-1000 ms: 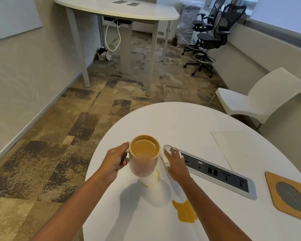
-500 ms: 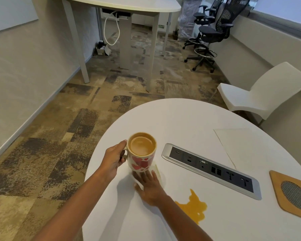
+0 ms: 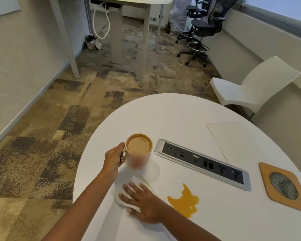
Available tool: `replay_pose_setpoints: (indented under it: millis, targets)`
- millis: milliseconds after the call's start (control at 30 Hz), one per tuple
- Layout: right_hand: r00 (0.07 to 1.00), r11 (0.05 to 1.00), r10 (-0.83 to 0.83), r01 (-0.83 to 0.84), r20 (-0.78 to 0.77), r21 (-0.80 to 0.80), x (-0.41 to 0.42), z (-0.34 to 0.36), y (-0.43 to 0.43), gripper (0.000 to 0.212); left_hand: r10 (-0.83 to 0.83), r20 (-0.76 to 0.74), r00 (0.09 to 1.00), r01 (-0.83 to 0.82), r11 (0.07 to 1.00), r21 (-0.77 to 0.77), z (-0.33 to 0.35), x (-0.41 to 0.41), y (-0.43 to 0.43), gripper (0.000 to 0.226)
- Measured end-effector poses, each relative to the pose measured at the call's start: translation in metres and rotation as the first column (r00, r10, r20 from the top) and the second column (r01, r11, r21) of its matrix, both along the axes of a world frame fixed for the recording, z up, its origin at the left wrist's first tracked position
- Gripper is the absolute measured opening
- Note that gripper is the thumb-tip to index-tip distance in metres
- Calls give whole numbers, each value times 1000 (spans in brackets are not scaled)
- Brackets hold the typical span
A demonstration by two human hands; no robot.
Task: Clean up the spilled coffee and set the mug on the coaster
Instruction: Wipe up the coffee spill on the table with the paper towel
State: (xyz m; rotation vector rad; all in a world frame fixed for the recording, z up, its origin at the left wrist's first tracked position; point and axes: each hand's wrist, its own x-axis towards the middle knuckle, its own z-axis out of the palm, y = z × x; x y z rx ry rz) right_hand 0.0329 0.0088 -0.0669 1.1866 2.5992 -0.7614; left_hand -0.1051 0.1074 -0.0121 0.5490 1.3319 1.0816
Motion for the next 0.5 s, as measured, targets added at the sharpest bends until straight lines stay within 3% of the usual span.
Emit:
replay_pose_setpoints:
  millis: [200,367,433,467,500]
  targets:
    - [994,986,103,-98,27,-133,19,30,-5,48,-6,-36,999,5,1000,-14,-9,6,-4,29]
    - [958,932,-233,170,-169,-321,42,48,-21,46,2,-56,998,-3,1000,-26,-14,9,-7,30]
    - [845,821,-477,331,-241,-465,50,59,-27,40,-1,-55,998,0,1000,-23,-15,10,-8,31]
    - [733,734,-620,414,-280,-539,53,66,-29,44,-4,-60,998,3,1000,-22,-16,10,-9,30]
    - [589,642,-741,481,-322,-597,58,71,-31,60,-8,-66,998,7,1000,-20,-17,10,-10,29]
